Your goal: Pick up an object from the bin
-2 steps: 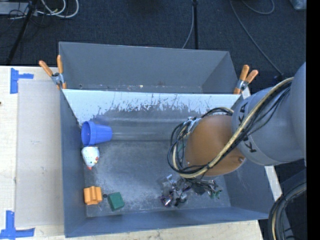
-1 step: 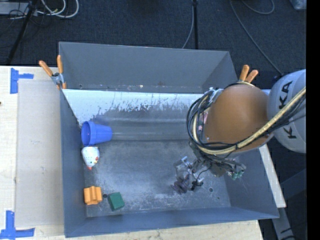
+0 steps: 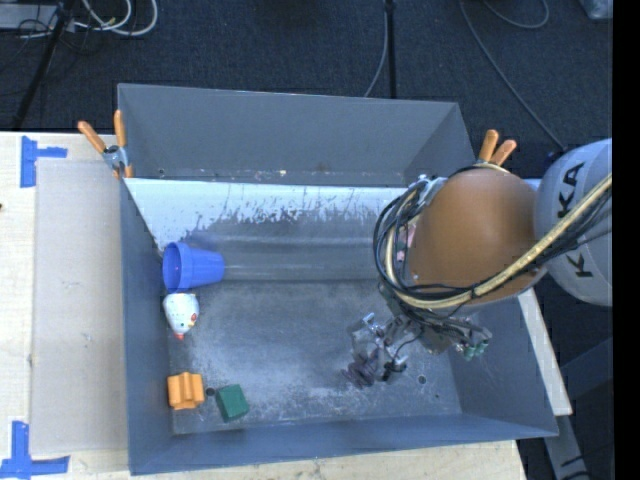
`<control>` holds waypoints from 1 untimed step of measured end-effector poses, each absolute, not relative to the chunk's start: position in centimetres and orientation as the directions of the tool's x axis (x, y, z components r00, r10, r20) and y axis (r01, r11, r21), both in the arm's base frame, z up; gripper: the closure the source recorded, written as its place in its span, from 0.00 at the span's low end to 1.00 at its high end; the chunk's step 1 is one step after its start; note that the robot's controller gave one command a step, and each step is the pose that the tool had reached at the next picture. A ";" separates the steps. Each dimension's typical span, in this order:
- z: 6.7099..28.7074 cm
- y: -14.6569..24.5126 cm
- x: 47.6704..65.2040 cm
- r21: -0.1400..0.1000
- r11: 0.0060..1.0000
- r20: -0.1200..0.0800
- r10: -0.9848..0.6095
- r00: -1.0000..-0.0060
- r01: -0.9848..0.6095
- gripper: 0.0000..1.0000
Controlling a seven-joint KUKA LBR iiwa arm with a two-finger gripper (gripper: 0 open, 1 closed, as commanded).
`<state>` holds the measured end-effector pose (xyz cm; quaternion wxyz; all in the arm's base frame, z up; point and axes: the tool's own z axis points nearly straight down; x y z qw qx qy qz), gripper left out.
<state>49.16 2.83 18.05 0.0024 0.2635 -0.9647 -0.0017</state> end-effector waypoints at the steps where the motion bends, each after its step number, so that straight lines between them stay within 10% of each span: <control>1: 23.8 2.7 49.4 0.006 0.865 0.004 -0.502 -0.865 -0.502 1.00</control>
Offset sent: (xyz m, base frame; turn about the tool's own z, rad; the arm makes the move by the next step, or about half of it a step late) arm 0.0000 0.0000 0.0000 0.0000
